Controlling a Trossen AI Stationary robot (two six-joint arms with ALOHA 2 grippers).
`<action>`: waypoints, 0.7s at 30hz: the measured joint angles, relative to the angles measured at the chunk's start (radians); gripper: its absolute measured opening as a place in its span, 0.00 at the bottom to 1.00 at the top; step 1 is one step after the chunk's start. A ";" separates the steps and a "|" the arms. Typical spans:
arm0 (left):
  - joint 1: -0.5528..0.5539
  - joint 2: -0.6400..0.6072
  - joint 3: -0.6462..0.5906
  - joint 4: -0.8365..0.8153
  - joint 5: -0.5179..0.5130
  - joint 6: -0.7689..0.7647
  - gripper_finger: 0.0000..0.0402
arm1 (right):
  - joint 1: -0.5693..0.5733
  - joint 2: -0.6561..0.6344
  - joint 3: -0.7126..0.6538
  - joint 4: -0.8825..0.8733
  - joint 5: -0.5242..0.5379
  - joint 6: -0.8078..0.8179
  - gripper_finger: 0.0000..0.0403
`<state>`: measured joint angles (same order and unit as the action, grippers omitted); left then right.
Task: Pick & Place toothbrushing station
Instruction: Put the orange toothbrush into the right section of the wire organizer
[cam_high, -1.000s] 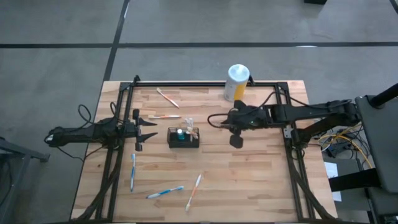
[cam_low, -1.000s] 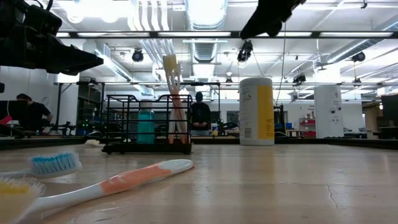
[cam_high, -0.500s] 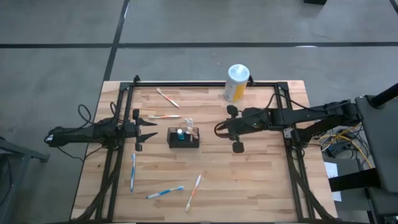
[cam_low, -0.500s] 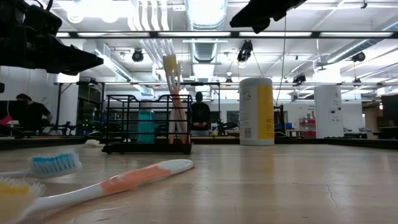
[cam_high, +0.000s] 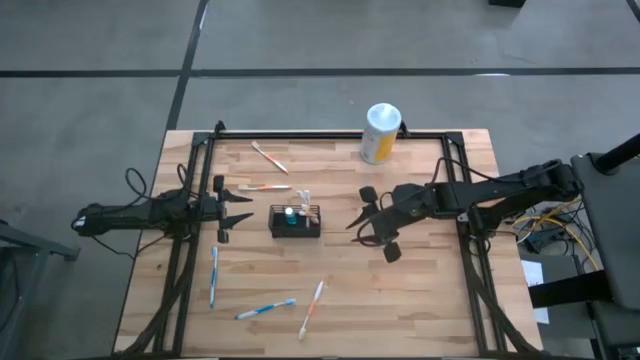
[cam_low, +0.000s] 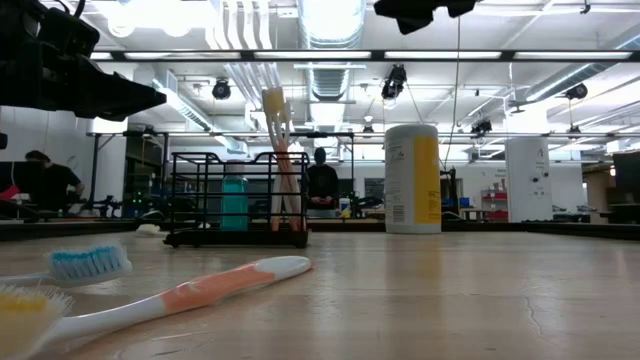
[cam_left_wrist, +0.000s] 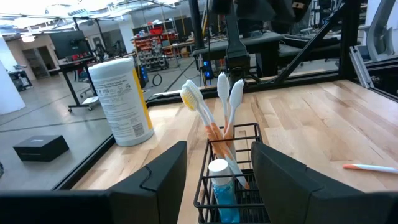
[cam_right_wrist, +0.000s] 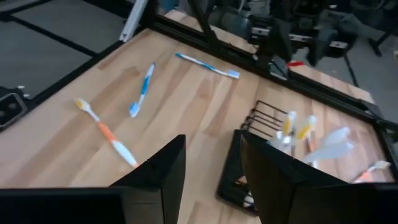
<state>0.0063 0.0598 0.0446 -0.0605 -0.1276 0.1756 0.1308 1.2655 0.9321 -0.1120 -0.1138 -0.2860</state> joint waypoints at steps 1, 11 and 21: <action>0.000 0.000 0.000 0.000 0.000 0.000 0.46 | 0.005 0.001 -0.001 -0.001 0.000 0.001 0.36; 0.000 0.000 0.000 0.000 0.000 0.000 0.46 | 0.016 0.102 -0.004 -0.004 0.001 -0.001 0.32; 0.000 0.000 0.000 0.000 0.000 0.000 0.46 | 0.062 0.207 -0.005 -0.048 -0.119 -0.138 0.38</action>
<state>0.0061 0.0599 0.0447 -0.0605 -0.1276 0.1757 0.1926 1.4726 0.9274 -0.1603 -0.2333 -0.4241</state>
